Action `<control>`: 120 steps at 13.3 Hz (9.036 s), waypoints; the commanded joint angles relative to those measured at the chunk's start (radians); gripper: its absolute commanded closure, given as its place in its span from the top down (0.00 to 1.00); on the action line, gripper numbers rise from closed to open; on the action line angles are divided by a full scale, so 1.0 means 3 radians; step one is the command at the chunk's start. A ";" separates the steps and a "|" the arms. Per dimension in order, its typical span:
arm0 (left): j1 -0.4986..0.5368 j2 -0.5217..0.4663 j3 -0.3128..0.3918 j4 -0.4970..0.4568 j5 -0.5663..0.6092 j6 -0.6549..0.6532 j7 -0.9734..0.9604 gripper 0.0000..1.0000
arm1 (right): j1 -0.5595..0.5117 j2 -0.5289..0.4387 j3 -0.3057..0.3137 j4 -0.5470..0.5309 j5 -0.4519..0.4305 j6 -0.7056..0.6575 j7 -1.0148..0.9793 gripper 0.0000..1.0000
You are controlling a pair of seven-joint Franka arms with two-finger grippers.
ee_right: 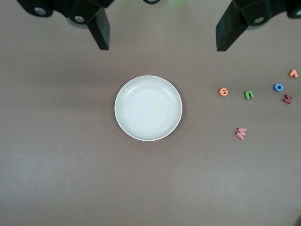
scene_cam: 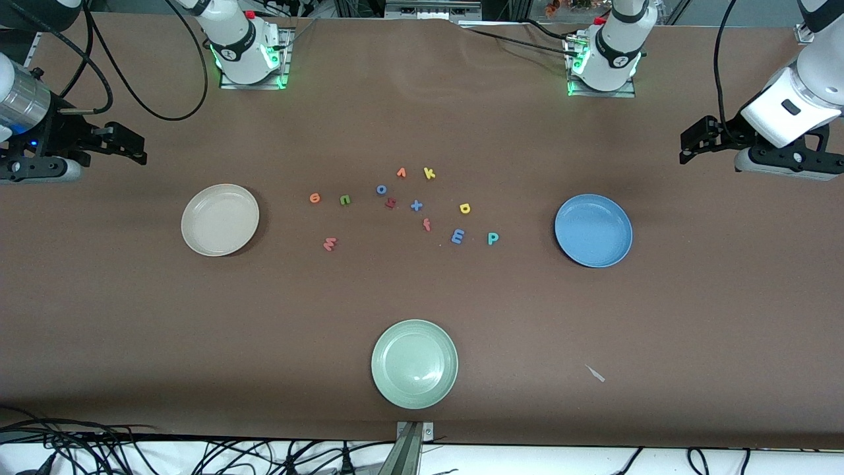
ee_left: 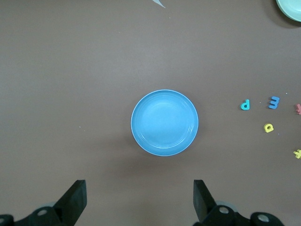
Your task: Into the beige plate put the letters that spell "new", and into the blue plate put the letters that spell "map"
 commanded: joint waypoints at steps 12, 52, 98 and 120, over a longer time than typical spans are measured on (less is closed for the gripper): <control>-0.0047 0.0090 -0.0004 0.0185 0.0002 -0.0144 0.0001 1.00 | -0.0025 -0.0029 0.0019 -0.0032 -0.0047 0.0003 -0.0038 1.00; -0.0047 0.0146 0.0001 0.0272 0.0008 -0.0190 0.0006 1.00 | -0.0025 -0.0034 0.0040 -0.0032 -0.0042 -0.0012 0.0008 1.00; -0.0327 0.1080 -0.0291 0.0690 0.0135 -0.0231 -0.0015 1.00 | 0.0481 0.0721 0.0050 0.0147 0.0004 0.0187 0.0003 1.00; -0.1780 0.2999 -0.0291 0.1105 0.0074 0.1533 -0.1339 0.98 | 0.1335 0.1919 0.0050 -0.0743 0.0162 0.2785 0.2196 1.00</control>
